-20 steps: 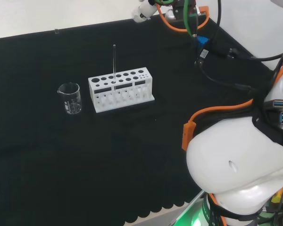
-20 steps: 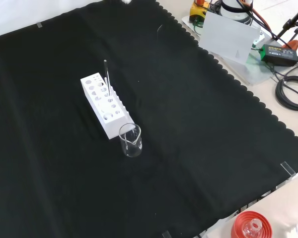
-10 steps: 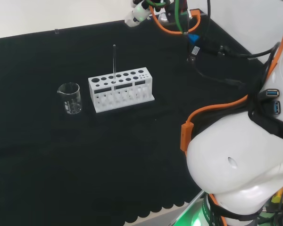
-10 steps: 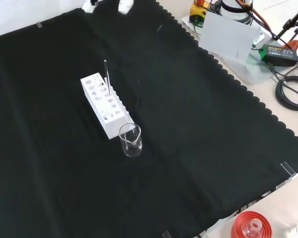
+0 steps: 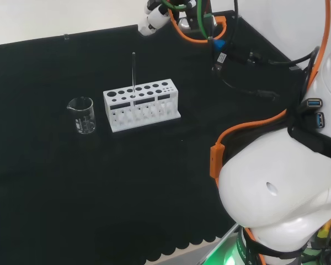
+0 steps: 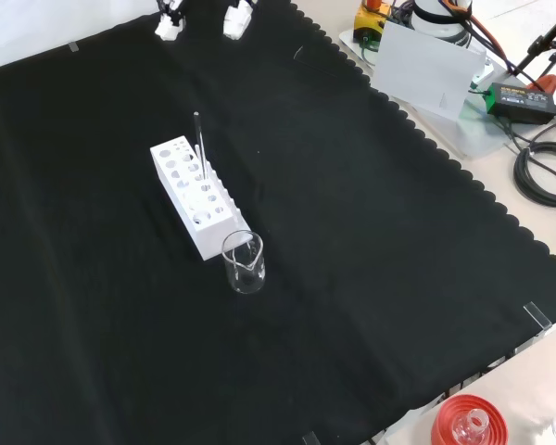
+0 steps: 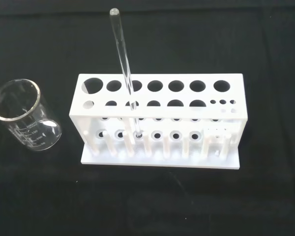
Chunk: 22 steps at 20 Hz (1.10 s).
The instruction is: Take the glass rod from the white test tube rack.
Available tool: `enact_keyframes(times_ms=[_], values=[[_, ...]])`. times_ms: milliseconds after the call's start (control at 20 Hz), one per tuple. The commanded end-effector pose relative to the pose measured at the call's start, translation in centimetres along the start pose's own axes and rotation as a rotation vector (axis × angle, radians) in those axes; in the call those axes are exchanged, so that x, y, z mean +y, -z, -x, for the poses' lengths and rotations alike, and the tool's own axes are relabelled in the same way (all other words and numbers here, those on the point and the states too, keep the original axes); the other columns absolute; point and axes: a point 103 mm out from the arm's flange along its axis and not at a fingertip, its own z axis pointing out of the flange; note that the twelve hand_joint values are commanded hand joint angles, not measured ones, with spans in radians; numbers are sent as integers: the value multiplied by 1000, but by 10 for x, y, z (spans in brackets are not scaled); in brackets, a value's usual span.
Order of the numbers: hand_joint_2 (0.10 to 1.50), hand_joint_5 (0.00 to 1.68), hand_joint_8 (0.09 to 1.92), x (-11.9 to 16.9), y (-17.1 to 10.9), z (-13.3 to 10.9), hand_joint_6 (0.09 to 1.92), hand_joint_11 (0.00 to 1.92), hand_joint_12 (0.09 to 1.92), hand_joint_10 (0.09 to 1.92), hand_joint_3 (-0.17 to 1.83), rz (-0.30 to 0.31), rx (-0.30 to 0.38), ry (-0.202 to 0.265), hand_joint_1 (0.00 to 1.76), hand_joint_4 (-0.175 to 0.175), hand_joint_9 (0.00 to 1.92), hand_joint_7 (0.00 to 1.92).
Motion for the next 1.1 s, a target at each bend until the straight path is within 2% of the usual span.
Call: enact_keyframes(times_ms=[50, 150, 250, 300, 600, 900, 1000, 1100], values=[[1116, 346, 843, 7, -7, -6, 87, 368, 1382, 862, -116, -21, 23, 26, 550, -66, 478, 277], [1116, 350, 844, 10, -10, -6, 87, 369, 1381, 862, -117, -33, 32, 32, 550, -65, 479, 278], [1116, 352, 845, 10, -12, -3, 87, 371, 1381, 862, -118, -63, 2, 26, 551, -65, 480, 280], [1116, 353, 845, 13, -13, -17, 87, 371, 1381, 862, -119, -62, -8, 32, 551, -64, 481, 280], [1117, 357, 847, 26, -29, -24, 87, 373, 1379, 861, -124, -77, 10, 82, 552, -64, 484, 286], [1118, 363, 851, 34, -38, -22, 87, 380, 1380, 861, -128, -112, 52, 92, 554, -65, 491, 298], [1118, 365, 852, 37, -43, -21, 87, 386, 1380, 862, -130, -132, 33, 89, 555, -65, 495, 303], [1119, 366, 852, 40, -44, -21, 87, 390, 1379, 862, -132, -144, 43, 94, 555, -65, 498, 305]])
